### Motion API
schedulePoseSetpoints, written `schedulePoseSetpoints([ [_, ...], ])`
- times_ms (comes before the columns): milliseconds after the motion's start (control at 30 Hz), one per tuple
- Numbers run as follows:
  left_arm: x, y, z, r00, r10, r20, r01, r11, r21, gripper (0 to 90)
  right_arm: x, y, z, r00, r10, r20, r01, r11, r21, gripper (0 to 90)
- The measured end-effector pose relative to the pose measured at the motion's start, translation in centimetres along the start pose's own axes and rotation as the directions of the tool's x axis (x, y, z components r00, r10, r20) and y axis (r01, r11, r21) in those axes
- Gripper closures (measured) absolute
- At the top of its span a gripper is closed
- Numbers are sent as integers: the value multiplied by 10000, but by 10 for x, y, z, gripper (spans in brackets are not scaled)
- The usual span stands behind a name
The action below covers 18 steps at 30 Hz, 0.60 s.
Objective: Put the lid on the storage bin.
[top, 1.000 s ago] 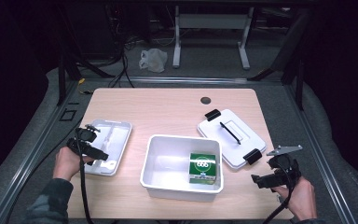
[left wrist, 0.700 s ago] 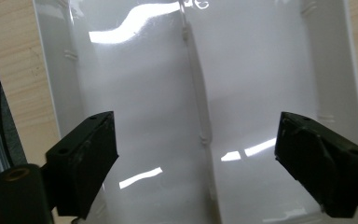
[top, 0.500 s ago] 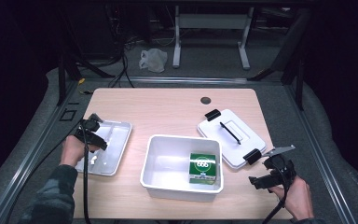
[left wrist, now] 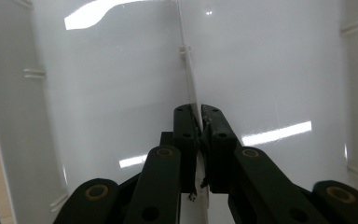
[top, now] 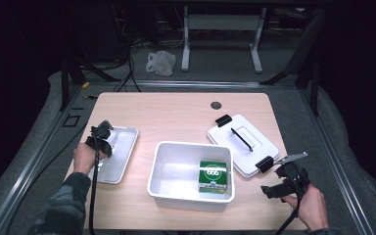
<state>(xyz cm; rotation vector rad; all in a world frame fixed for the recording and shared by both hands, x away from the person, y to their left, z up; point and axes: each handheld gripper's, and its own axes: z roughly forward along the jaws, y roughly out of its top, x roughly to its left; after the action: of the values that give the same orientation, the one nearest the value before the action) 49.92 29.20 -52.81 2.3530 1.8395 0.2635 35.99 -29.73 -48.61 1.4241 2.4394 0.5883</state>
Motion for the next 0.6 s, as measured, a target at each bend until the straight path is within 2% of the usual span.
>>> schedulePoseSetpoints([
  [100, -2, 1, 0, 9994, -81, -350, 86, 9998, 162, 871, 0, 0, 1, 10000, 18, 29, -18, 10000, 33, 23],
  [133, -1, 1, 0, 9991, -217, -358, 224, 9996, 187, 883, 0, 0, 1, 10000, 21, 37, -21, 10000, 34, 23],
  [233, 1, 2, 0, 9985, -284, -467, 302, 9988, 386, 892, 0, 0, 0, 10000, -3, 15, 3, 10000, 23, 24],
  [333, 3, 3, -5, 9980, -126, -624, 160, 9984, 549, 893, 0, 0, 1, 10000, -57, -40, 57, 10000, 42, 24],
  [400, 5, 3, -10, 9991, -105, -410, 126, 9986, 523, 893, 0, -1, 1, 10000, -49, -35, 50, 10000, 42, 24],
  [467, 7, 3, -18, 9998, 103, -147, -96, 9989, 468, 894, -1, -1, 1, 10000, -43, -59, 43, 10000, 21, 24],
  [533, 7, 2, -28, 9982, 597, -89, -594, 9978, 286, 894, -1, -1, 1, 9999, -50, -116, 50, 10000, 38, 24],
  [600, 7, 0, -39, 9931, 1166, -130, -1165, 9932, 53, 893, -1, -1, 1, 9999, -87, -112, 87, 10000, 42, 24],
])
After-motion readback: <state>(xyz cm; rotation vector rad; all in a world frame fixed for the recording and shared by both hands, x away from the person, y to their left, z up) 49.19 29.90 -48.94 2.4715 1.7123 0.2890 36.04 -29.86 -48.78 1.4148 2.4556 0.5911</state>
